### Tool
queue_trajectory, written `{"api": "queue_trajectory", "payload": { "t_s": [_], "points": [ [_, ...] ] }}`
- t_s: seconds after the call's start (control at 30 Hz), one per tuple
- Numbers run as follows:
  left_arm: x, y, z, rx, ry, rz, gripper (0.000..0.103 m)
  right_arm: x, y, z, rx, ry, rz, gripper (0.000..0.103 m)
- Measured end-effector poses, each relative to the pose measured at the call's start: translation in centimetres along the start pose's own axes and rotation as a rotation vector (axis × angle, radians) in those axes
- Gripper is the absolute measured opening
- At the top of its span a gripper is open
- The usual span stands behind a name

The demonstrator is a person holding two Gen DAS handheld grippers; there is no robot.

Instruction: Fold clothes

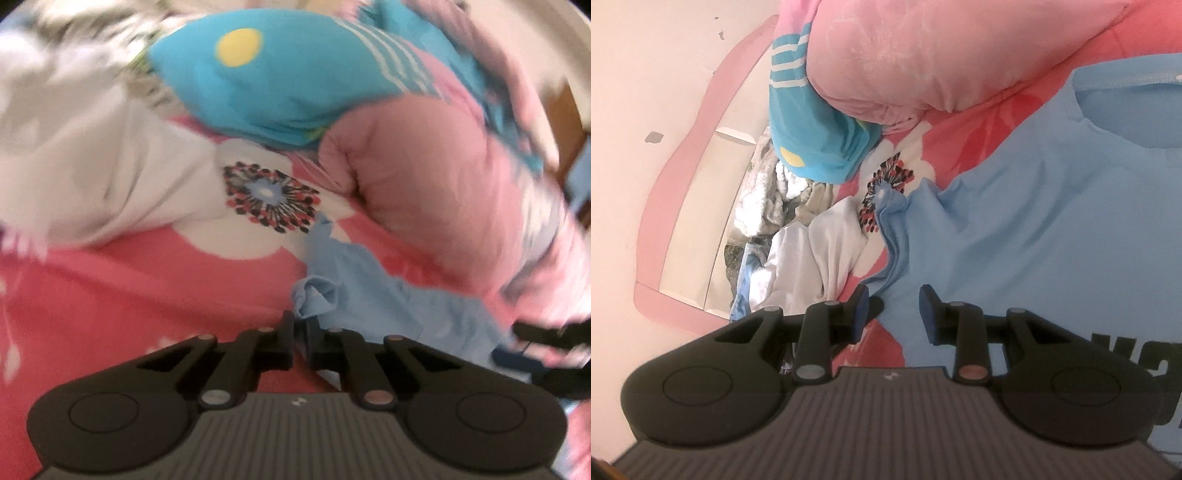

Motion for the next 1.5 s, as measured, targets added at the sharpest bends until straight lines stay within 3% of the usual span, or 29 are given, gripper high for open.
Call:
{"api": "queue_trajectory", "payload": {
  "t_s": [0.23, 0.43, 0.63, 1.0, 1.13, 1.33, 1.43, 1.5],
  "points": [
    [-0.1, -1.1, 3.3, 0.244, -0.073, 0.094, 0.006, -0.7, 0.9, -0.7, 0.026, -0.037, -0.003, 0.03],
    [1.4, -1.7, 3.7, 0.34, -0.108, 0.115, 0.005, -1.9, 3.5, -1.0, 0.089, -0.081, -0.026, 0.03],
    [2.2, -2.4, 4.4, 0.406, -0.092, 0.118, 0.005, -4.9, 5.2, -1.3, 0.153, -0.142, -0.003, 0.03],
    [2.3, -2.8, 4.7, 0.396, -0.056, 0.1, 0.009, -13.7, 3.5, 3.3, 0.327, -0.152, 0.189, 0.03],
    [2.5, -2.5, 4.8, 0.387, -0.041, 0.083, 0.011, -16.8, 2.3, 4.3, 0.379, -0.201, 0.273, 0.03],
    [2.6, -2.0, 5.7, 0.407, -0.026, 0.065, 0.019, -20.2, 2.9, 4.7, 0.403, -0.295, 0.301, 0.03],
    [2.7, -1.8, 6.1, 0.417, -0.019, 0.056, 0.018, -21.4, 3.3, 3.9, 0.371, -0.341, 0.311, 0.03],
    [2.7, -1.6, 6.4, 0.424, -0.014, 0.05, 0.011, -22.2, 3.3, 3.2, 0.35, -0.383, 0.321, 0.03]
  ]
}}
Point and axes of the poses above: each gripper's, at about its wrist camera, not at the fingertips, and x roughly against the way its jaws point, z to its left, y to its top, the point moved 10 cm from there along -x, roughly the way its jaws point, and after that the axes turned 12 degrees about y, right-handed, at the moved point
